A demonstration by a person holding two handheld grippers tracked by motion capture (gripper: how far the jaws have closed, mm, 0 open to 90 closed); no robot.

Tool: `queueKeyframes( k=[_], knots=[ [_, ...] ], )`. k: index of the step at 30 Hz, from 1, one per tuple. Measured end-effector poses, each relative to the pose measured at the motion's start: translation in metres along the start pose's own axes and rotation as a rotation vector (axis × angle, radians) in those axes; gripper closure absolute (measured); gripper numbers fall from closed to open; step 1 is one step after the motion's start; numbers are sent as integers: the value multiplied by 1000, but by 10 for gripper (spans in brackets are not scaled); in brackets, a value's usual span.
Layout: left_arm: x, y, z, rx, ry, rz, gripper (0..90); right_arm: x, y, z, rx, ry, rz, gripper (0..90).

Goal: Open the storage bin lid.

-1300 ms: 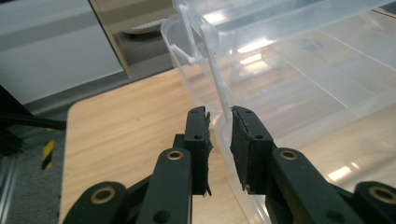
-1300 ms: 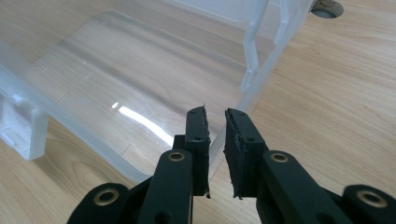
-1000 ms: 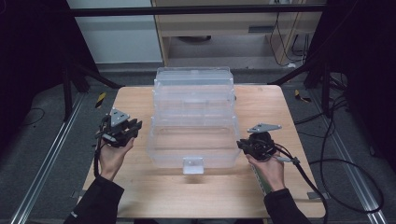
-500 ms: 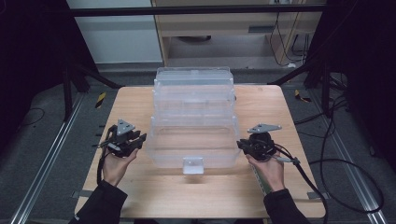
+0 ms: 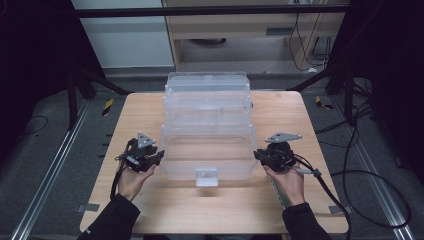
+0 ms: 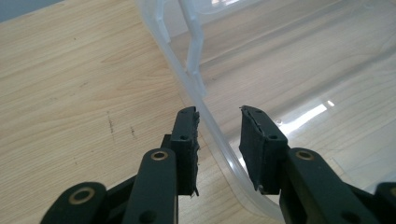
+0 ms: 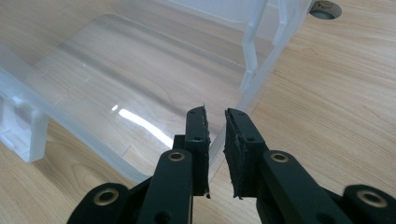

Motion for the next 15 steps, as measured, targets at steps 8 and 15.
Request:
queueKeyframes(
  k=[8,15],
  knots=[
    [-2,-2,-3,4,-17,-6,660,0,0,0,-1,-1,-1,796],
    [-5,-5,-7,9,-33,-16,652,0,0,0,0,-1,0,796]
  ],
)
Point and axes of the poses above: each handheld gripper's, and its own axes: y roughly forward along the jaws, x roughly out of its top, z roughly to its left, the point moved 4 cm from there along y, roughly forward along the jaws, and after that the axes turned 3 degrees about -x, right-handed, at the moved point
